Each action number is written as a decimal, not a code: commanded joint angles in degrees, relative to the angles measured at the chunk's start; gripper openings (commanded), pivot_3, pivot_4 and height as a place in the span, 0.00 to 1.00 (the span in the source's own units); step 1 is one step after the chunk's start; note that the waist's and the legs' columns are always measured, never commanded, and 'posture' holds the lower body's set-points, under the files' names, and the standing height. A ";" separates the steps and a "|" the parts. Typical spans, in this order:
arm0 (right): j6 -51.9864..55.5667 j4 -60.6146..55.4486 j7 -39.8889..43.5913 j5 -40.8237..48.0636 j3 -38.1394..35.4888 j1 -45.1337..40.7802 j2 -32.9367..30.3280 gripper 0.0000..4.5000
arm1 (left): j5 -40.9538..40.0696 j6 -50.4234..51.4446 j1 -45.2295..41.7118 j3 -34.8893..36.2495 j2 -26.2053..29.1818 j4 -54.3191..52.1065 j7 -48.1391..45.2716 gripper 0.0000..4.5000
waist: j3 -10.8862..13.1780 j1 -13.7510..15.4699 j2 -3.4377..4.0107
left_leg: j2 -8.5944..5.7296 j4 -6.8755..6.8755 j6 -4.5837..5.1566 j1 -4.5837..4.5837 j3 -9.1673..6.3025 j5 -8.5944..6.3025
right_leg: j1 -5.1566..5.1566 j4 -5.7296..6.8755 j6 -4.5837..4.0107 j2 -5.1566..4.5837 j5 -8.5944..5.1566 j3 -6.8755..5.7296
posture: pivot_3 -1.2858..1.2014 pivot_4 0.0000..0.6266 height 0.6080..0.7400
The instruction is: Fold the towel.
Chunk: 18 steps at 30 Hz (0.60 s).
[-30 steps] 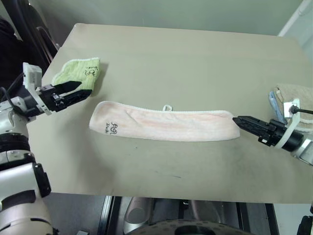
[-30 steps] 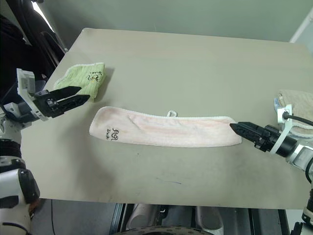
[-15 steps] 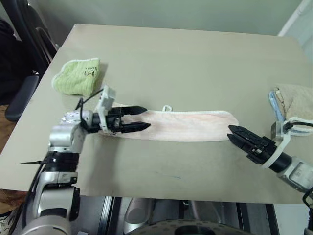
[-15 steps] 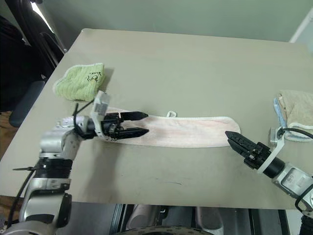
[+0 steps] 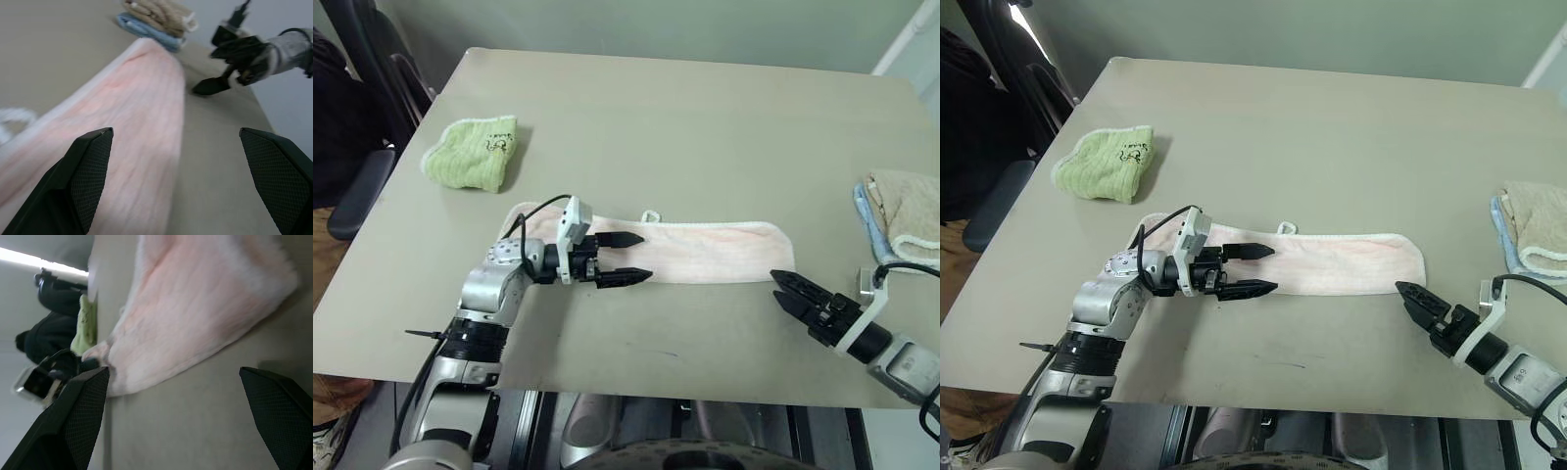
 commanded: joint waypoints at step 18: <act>-1.72 3.24 -1.27 0.76 1.27 -3.22 0.26 1.00 | 1.72 -11.05 2.23 -0.06 2.10 -2.00 -0.03 0.99 | -0.01 0.08 0.02 | 0.00 0.00 0.01 0.03 -0.02 -0.11 | 0.02 0.01 -0.01 0.00 -0.01 0.01 | 0.52 0.24 0.95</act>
